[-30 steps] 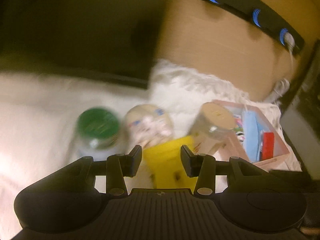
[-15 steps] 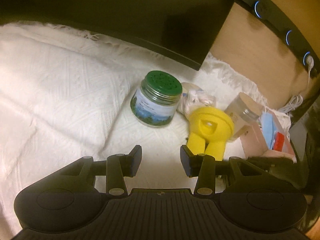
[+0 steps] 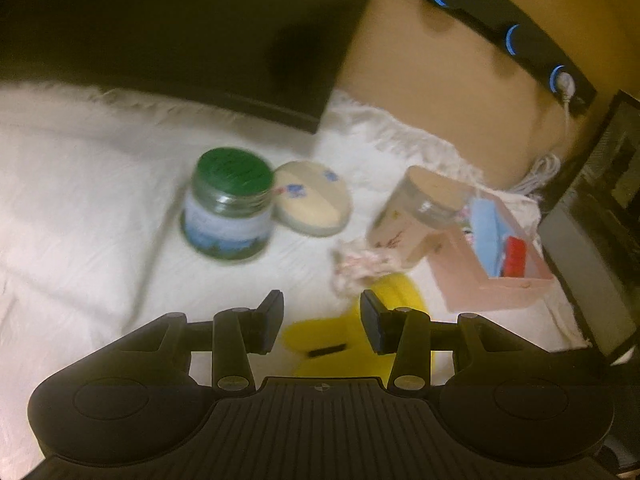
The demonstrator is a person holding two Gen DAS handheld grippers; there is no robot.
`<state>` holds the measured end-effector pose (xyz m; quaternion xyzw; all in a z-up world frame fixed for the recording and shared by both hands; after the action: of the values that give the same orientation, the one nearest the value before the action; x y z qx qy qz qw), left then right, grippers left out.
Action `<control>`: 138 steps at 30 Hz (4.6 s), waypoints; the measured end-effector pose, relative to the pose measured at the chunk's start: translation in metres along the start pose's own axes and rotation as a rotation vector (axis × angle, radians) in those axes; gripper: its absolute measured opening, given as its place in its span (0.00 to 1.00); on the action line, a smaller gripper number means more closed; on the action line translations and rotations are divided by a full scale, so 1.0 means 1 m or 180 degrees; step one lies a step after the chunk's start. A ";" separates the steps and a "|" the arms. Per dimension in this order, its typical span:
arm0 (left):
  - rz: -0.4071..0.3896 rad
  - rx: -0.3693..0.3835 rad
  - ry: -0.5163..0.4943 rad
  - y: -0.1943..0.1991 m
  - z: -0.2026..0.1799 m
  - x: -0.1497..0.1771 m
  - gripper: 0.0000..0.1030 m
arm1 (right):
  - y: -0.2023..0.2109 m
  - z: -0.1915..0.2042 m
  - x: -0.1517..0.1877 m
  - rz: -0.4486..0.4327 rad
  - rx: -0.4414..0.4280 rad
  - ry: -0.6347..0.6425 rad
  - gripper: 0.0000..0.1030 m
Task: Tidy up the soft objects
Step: 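Grasp the yellow silicone toy with the left tool, then grasp the tissue flower with the right tool while the left tool holds the yellow toy, then carry yellow toy and tissue flower over the pink box and open both tools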
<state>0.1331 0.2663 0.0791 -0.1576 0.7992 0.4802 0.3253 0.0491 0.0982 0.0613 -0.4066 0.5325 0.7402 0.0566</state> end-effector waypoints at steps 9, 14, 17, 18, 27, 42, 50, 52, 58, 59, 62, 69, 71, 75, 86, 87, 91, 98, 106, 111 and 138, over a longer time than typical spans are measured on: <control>0.0133 -0.0179 -0.0728 -0.022 -0.075 -0.012 0.46 | 0.050 -0.044 0.038 -0.0066 0.0514 -0.0373 0.39; 0.0549 -0.0531 -0.1012 -0.053 -0.079 0.006 0.49 | 0.044 -0.069 0.056 0.0023 0.0936 -0.0788 0.40; 0.0733 -0.0566 -0.0920 -0.068 -0.072 0.012 0.47 | 0.038 -0.079 0.068 0.0110 0.1064 -0.0941 0.40; 0.0767 -0.0566 -0.0877 -0.073 -0.068 0.013 0.47 | 0.034 -0.081 0.069 0.0148 0.1083 -0.0961 0.40; 0.0530 -0.0300 -0.0293 -0.062 -0.034 0.015 0.25 | 0.030 -0.072 0.061 -0.0041 0.1231 -0.0726 0.45; -0.0086 -0.0609 0.0167 0.016 0.026 0.006 0.23 | -0.078 -0.045 -0.053 -0.0066 0.1181 0.0458 0.42; -0.0540 -0.0816 0.0044 0.043 0.036 -0.064 0.24 | -0.053 -0.040 -0.095 -0.0204 0.1126 0.0620 0.10; -0.0683 -0.0832 -0.0075 0.046 0.027 -0.090 0.24 | -0.027 -0.042 -0.109 -0.0405 0.1158 0.0619 0.10; -0.0963 -0.0610 -0.0351 0.043 -0.015 -0.150 0.24 | 0.059 -0.070 -0.135 -0.0968 0.1479 0.0531 0.10; -0.0980 -0.0543 -0.0371 0.040 -0.022 -0.157 0.24 | 0.072 -0.077 -0.136 -0.1024 0.1554 0.0499 0.10; -0.0978 -0.0269 -0.0385 0.026 -0.047 -0.173 0.24 | 0.101 -0.100 -0.135 -0.1083 0.1668 0.0322 0.10; -0.0739 0.0315 -0.0597 -0.025 -0.113 -0.179 0.24 | 0.158 -0.166 -0.118 -0.1155 0.1793 -0.0311 0.10; -0.0633 0.0478 -0.0656 -0.041 -0.134 -0.177 0.24 | 0.174 -0.182 -0.110 -0.1179 0.1812 -0.0499 0.10; -0.0467 0.0727 -0.0780 -0.070 -0.174 -0.170 0.24 | 0.198 -0.209 -0.090 -0.1185 0.1960 -0.0740 0.10; 0.0248 0.0811 -0.1301 -0.174 -0.250 -0.122 0.25 | 0.192 -0.271 -0.029 -0.0886 0.1831 -0.1456 0.10; 0.0326 0.0726 -0.1437 -0.183 -0.252 -0.112 0.25 | 0.184 -0.274 -0.024 -0.0819 0.1801 -0.1497 0.10; 0.0321 0.0638 -0.1779 -0.179 -0.249 -0.091 0.43 | 0.149 -0.287 -0.009 -0.0577 0.1583 -0.1718 0.10; 0.0496 0.0595 -0.2141 -0.171 -0.251 -0.075 0.39 | 0.090 -0.304 -0.028 -0.0361 0.1241 -0.1757 0.10; 0.0521 0.0370 -0.2169 -0.171 -0.249 -0.058 0.52 | 0.017 -0.331 -0.026 0.0294 0.1102 -0.2108 0.11; 0.0723 0.0377 -0.2013 -0.181 -0.244 -0.055 0.52 | 0.033 -0.320 -0.027 0.0126 0.1091 -0.2053 0.26; -0.0092 -0.0131 -0.0207 -0.014 -0.021 -0.038 0.47 | 0.094 -0.135 0.026 -0.0706 0.1625 -0.0645 0.53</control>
<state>0.1613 0.2391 0.1025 -0.1601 0.7758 0.4967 0.3547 0.0565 -0.0636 0.0995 -0.3590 0.6454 0.6085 0.2904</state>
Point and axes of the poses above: each gripper's, at about its wrist camera, not at the fingertips, and y roughly against the way its jaws point, z to its left, x to its underside, the point moved 1 cm from there along -y, roughly the way its jaws point, and after that the axes turned 3 degrees about z, right-handed, at the moved point
